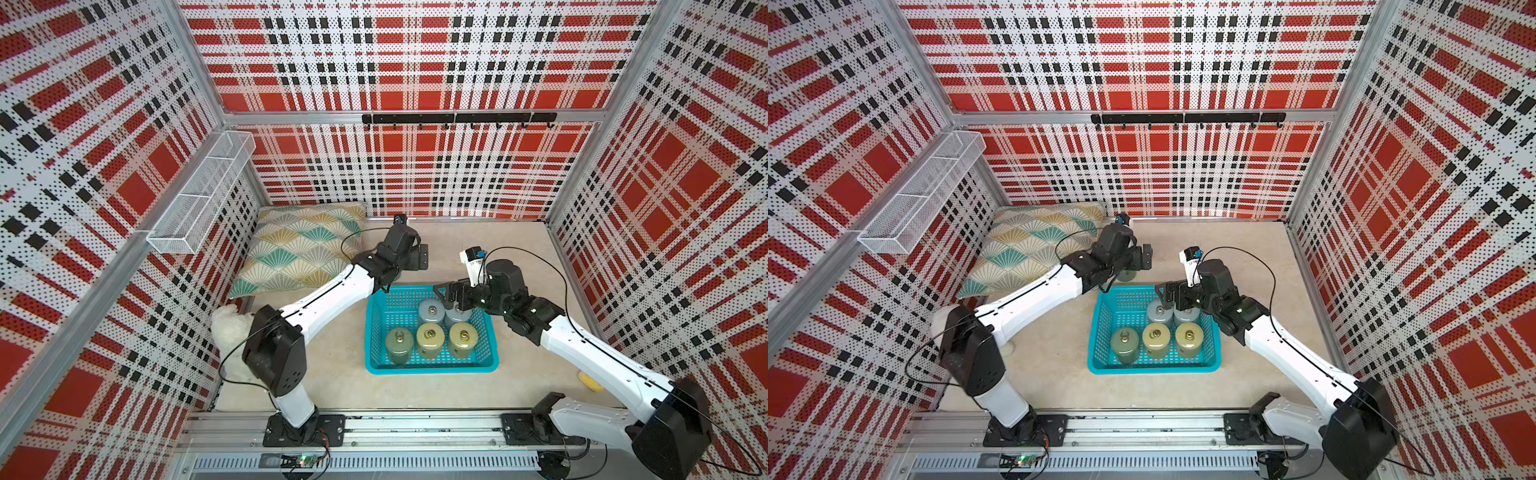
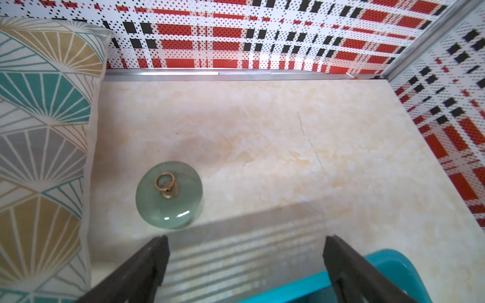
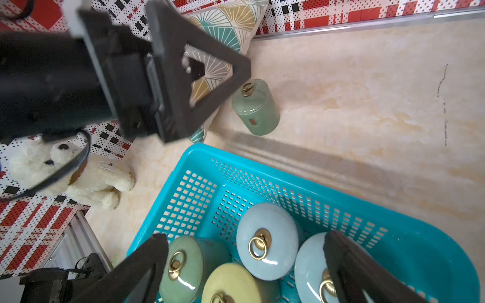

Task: Take the tea canister out of the basket
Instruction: Place the tea canister at the center of the board, then pick up the tea canister from the basket.

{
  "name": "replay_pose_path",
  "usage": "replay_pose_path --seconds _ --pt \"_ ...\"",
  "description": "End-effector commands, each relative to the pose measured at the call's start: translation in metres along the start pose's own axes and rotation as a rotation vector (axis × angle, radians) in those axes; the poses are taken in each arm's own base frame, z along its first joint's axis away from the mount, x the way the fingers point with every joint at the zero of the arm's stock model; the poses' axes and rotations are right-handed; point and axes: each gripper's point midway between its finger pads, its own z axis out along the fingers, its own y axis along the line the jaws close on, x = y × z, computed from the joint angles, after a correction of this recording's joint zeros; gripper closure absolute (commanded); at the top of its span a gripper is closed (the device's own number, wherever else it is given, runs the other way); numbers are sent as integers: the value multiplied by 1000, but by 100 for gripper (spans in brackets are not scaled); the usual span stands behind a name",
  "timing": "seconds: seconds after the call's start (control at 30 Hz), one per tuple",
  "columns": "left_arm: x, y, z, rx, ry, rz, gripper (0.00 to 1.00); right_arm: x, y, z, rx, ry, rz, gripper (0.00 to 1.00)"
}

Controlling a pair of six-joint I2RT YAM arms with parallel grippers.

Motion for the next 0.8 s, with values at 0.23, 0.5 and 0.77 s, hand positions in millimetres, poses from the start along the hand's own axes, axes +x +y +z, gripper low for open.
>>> replay_pose_path --seconds 0.23,0.5,0.77 --pt "17 19 -56 117 -194 -156 1 23 2 21 149 201 -68 0" --pt "55 50 -83 141 -217 -213 1 49 -4 45 239 365 -93 0" --pt "54 57 -112 182 -271 -243 1 81 -20 67 309 517 -107 0"
